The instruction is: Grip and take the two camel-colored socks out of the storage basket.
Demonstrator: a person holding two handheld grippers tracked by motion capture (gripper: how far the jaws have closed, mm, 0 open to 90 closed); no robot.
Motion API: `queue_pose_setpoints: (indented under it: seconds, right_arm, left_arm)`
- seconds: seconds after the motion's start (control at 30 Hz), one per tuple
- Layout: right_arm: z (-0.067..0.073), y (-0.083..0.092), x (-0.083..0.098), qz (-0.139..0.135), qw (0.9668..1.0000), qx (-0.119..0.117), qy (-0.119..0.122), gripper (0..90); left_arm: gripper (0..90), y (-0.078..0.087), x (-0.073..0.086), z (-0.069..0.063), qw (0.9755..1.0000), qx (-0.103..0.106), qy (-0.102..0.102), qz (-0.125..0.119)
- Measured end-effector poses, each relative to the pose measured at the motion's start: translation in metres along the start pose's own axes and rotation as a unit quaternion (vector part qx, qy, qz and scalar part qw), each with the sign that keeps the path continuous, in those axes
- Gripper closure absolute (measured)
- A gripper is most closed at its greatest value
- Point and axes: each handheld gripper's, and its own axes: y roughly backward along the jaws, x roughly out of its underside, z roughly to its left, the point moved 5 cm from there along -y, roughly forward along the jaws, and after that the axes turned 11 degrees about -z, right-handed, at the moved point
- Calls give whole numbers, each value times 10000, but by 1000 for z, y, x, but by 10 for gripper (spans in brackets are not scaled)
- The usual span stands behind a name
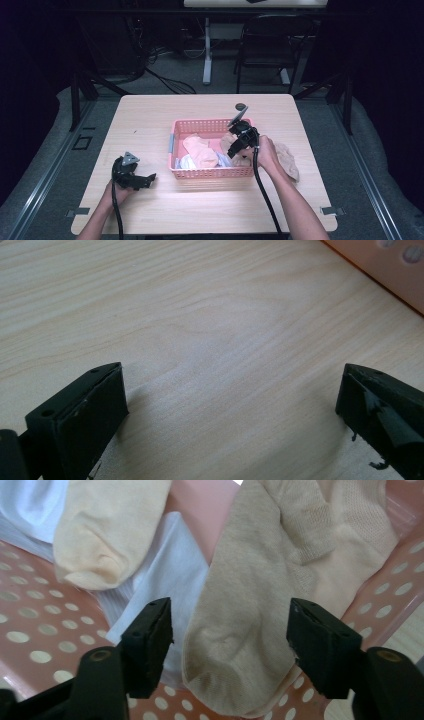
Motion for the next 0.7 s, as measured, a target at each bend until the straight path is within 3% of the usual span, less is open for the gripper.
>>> queue_pose_setpoints:
  seconds: [0.07, 0.1, 0.37, 0.53, 0.6, 0.63, 0.67, 0.7]
  right_arm:
    - [0, -4, 0, -91, 9999, 58, -104, 385]
    - [-2, -3, 1, 90, 9999, 45, -22, 396]
    - [-9, -15, 5, 91, 9995, 281, -147, 448]
    - [-11, -20, 8, 287, 9989, 380, -46, 482]
    - [-10, -23, 8, 249, 9985, 476, -58, 532]
    - [-12, -21, 8, 515, 9973, 525, 85, 589]
    - [-12, -21, 8, 515, 9973, 525, 85, 589]
    - [-10, -25, 9, 417, 9974, 580, -40, 657]
  left_arm:
    - [0, 0, 0, 0, 10000, 0, 1, -2]
    - [0, 0, 0, 0, 10000, 1, 1, -1]
    - [0, 0, 0, 0, 10000, 2, -3, 0]
    - [0, 0, 0, 0, 10000, 0, -2, -2]
    - [0, 0, 0, 0, 10000, -1, 5, -2]
    - [0, 0, 0, 0, 10000, -1, 8, -3]
    - [0, 0, 0, 0, 10000, -1, 8, -3]
    - [0, 0, 0, 0, 10000, 4, -15, -1]
